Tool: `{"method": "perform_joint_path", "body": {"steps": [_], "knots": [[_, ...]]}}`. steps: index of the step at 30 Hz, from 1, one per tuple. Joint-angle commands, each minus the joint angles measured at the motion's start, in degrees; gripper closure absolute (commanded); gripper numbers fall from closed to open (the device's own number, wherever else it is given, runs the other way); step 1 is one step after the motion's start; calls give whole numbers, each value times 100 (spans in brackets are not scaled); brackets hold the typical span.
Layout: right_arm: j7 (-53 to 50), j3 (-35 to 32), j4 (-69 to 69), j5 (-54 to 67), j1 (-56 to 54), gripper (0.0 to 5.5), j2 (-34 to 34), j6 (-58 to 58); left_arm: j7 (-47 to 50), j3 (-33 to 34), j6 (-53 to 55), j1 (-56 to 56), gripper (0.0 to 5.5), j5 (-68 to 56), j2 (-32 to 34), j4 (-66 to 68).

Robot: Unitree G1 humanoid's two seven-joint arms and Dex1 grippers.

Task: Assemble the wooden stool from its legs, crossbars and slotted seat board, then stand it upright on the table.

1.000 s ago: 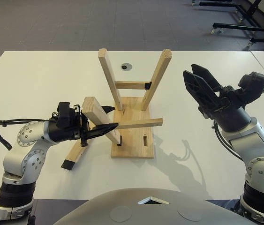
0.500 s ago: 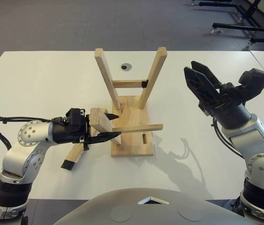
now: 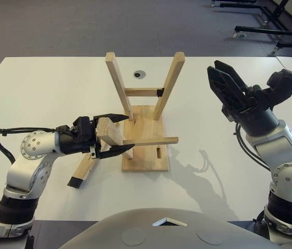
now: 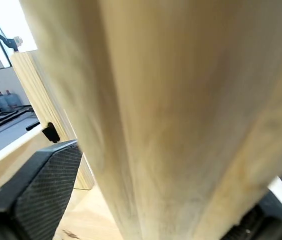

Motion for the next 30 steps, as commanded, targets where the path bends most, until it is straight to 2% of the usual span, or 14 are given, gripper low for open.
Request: {"method": "perform_joint_path", "body": {"steps": [1, 8, 17, 22, 27, 30], "knots": [[167, -77, 250, -90, -299, 77, -129, 3, -130, 444, -209, 304, 171, -86, 212, 5], [615, -86, 714, -98, -759, 77, -421, 202, 109, 335, -475, 533, 171, -114, -203, -308], [1138, 27, 1346, -137, -1409, 77, -645, 574, 396, 477, -559, 774, 171, -191, -266, -610], [1566, 97, 1966, -218, -1990, 77, -844, 923, 881, 603, -507, 782, 171, -379, -383, -1039], [1975, 204, 2620, -466, -2605, 77, -955, 1214, 1369, 763, -102, 1082, 171, -1678, -618, -1617], [2168, 260, 2827, -651, -2766, 77, -922, 1280, 1575, 948, -197, 1015, 171, -1970, -763, -1691]]}}
